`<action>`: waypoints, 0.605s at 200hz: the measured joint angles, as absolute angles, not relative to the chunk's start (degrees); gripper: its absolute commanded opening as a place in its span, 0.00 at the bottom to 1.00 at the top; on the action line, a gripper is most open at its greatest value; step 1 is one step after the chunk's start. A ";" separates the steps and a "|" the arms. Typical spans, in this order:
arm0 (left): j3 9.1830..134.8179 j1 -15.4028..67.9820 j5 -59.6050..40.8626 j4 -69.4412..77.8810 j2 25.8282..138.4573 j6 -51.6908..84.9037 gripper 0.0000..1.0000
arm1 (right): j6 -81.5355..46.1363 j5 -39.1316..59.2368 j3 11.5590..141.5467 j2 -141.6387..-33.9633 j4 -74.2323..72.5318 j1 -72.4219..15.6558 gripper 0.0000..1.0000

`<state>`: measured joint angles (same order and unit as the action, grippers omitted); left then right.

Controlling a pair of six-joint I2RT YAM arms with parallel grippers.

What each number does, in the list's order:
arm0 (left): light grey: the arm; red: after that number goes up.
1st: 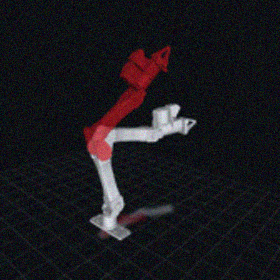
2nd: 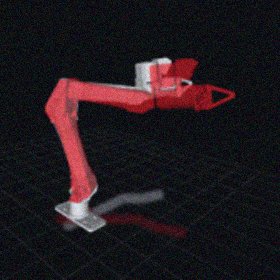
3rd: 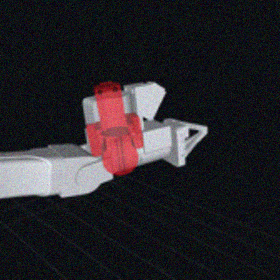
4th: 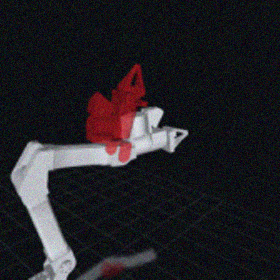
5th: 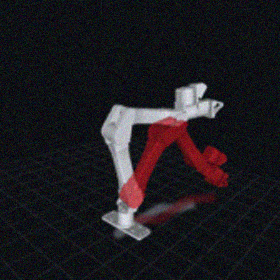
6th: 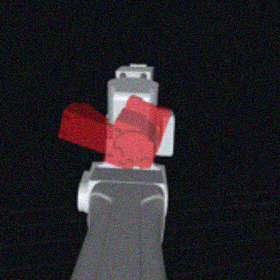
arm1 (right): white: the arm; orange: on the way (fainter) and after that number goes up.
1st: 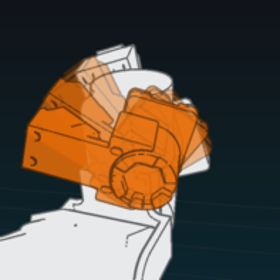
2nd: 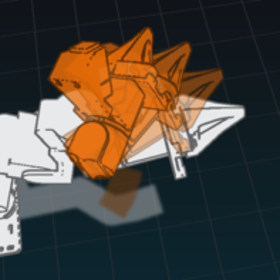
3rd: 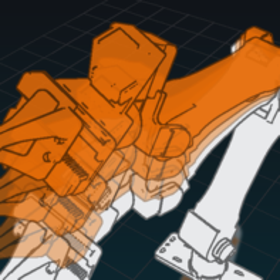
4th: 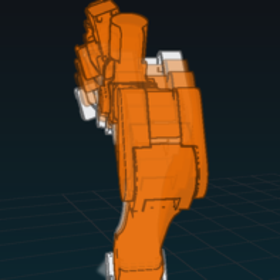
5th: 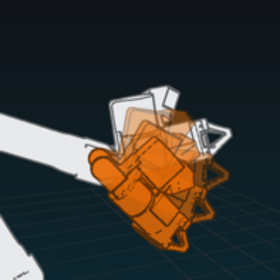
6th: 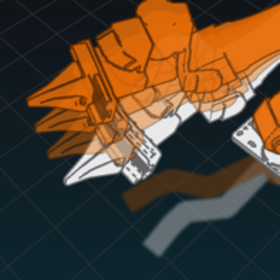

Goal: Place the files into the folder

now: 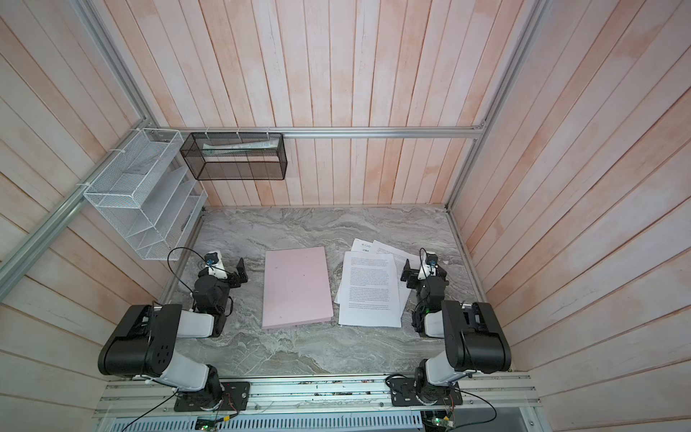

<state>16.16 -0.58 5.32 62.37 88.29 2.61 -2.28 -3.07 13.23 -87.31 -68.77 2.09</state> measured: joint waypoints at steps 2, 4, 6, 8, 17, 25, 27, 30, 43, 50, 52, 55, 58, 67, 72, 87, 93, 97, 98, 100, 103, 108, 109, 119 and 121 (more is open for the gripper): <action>16.16 -0.58 5.32 62.37 88.29 2.61 1.00 | -2.28 -3.07 13.23 -87.31 -68.77 2.09 0.98; 16.16 -0.58 5.32 62.37 88.29 2.61 1.00 | -2.28 -3.07 13.23 -87.31 -68.77 2.09 0.98; 16.19 -0.60 5.28 62.37 88.29 2.61 1.00 | -2.28 -3.07 13.23 -87.31 -68.75 2.09 0.98; 16.19 -0.58 5.23 62.37 88.29 2.59 1.00 | -2.28 -3.07 13.23 -87.31 -68.77 2.09 0.98; 16.19 -0.43 5.26 62.37 88.29 2.59 1.00 | -2.28 -3.07 13.23 -87.31 -68.77 2.09 0.98; 16.19 -0.36 5.23 62.37 88.29 2.59 1.00 | -2.28 -3.07 13.23 -87.31 -68.77 2.09 0.98; 16.19 -0.32 5.26 62.37 88.29 2.57 1.00 | -2.31 -3.07 13.23 -87.31 -68.75 2.09 0.98; 16.19 -0.32 5.23 62.37 88.29 2.59 1.00 | -2.31 -3.07 13.23 -87.31 -68.77 2.09 0.98; 16.19 -0.30 5.13 62.37 88.29 2.57 1.00 | -2.31 -3.07 13.23 -87.31 -68.75 2.09 0.98; 16.19 -0.30 5.13 62.37 88.29 2.59 1.00 | -2.31 -3.07 13.23 -87.31 -68.75 2.09 0.98; 16.19 -0.30 5.13 62.37 88.29 2.59 1.00 | -2.31 -3.07 13.23 -87.31 -68.77 2.09 0.98; 16.19 -0.30 5.13 62.37 88.29 2.59 1.00 | -2.31 -3.07 13.23 -87.31 -68.75 2.09 0.98; 16.19 -0.30 5.13 62.37 88.29 2.59 1.00 | -2.31 -3.07 13.23 -87.31 -68.77 2.09 0.98; 16.19 -0.32 5.08 62.37 88.29 2.59 1.00 | -2.28 -3.07 13.23 -87.31 -68.77 2.09 0.98; 16.19 -0.32 5.04 62.37 88.29 2.59 1.00 | -2.31 -3.07 13.23 -87.31 -68.77 2.09 0.98; 16.19 -0.40 4.84 62.37 88.29 2.59 1.00 | -2.31 -3.07 13.23 -87.31 -68.75 2.09 0.98; 16.19 -0.45 4.71 62.37 88.29 2.61 1.00 | -2.31 -3.07 13.23 -87.31 -68.77 2.09 0.98; 16.19 -0.58 4.60 62.37 88.29 2.61 1.00 | -2.31 -3.07 13.23 -87.31 -68.75 2.09 0.98; 16.19 -0.62 4.45 62.37 88.29 2.61 1.00 | -2.31 -3.07 13.23 -87.31 -68.75 2.09 0.98; 16.19 -0.69 4.38 62.37 88.29 2.61 1.00 | -2.28 -3.07 13.23 -87.31 -68.77 2.09 0.98; 16.19 -0.82 4.23 62.37 88.29 2.61 1.00 | -2.31 -3.07 13.23 -87.31 -68.77 2.09 0.98; 16.19 -1.04 3.97 62.37 88.29 2.63 1.00 | -2.28 -3.07 13.23 -87.31 -68.77 2.09 0.98; 16.19 -1.10 3.88 62.37 88.29 2.63 1.00 | -2.28 -3.07 13.23 -87.31 -68.77 2.09 0.98; 16.19 -1.52 3.38 62.37 88.29 2.66 1.00 | -2.31 -3.07 13.23 -87.31 -68.77 2.09 0.98; 16.19 -1.58 3.31 62.37 88.29 2.66 1.00 | -2.31 -3.07 13.23 -87.31 -68.77 2.09 0.98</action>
